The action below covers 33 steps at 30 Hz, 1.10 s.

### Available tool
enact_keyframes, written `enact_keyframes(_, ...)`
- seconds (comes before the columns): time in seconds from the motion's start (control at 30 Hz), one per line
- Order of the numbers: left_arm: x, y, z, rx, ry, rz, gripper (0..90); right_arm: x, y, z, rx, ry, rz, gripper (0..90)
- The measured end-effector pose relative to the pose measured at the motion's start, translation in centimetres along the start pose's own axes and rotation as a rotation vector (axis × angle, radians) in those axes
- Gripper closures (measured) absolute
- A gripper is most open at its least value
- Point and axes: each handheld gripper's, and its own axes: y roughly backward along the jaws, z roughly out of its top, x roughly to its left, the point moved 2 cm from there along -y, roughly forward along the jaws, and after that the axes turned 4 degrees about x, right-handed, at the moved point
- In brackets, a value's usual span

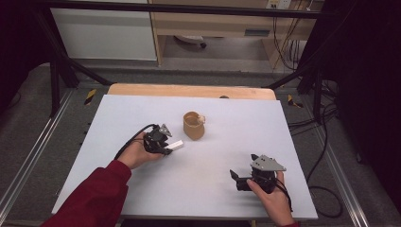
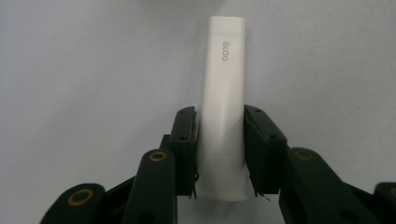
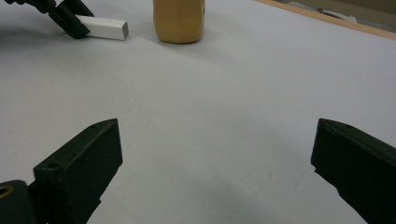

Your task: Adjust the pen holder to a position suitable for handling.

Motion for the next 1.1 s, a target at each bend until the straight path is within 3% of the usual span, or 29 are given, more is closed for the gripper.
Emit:
enact_keyframes(0.2,-0.3,0.1,-0.1,-0.001,-0.009,0.01,67.6,0.0,0.0,0.0,-0.001,-0.001,0.0,2.3)
enact_keyframes(0.3,-0.8,0.4,-0.5,-0.029,-0.005,0.013,67.8,0.0,0.0,0.0,-0.003,-0.003,-0.001,2.3)
enact_keyframes(0.67,-3.8,1.6,-2.4,-0.286,0.059,0.027,67.9,0.2,-0.2,0.1,0.004,0.003,-0.002,2.3)
enact_keyframes(0.83,-4.6,2.2,-2.6,-0.376,0.085,0.051,67.9,0.4,-0.2,0.3,-0.006,-0.029,0.003,2.4)
enact_keyframes(0.93,-4.7,2.7,-2.6,-0.453,0.137,0.045,67.9,0.7,-0.3,0.6,-0.026,-0.065,0.01,2.3)
enact_keyframes(1.1,-5.3,2.9,-2.8,-0.537,0.154,0.059,67.9,1.3,-0.5,1.0,-0.037,-0.101,0.015,2.8)
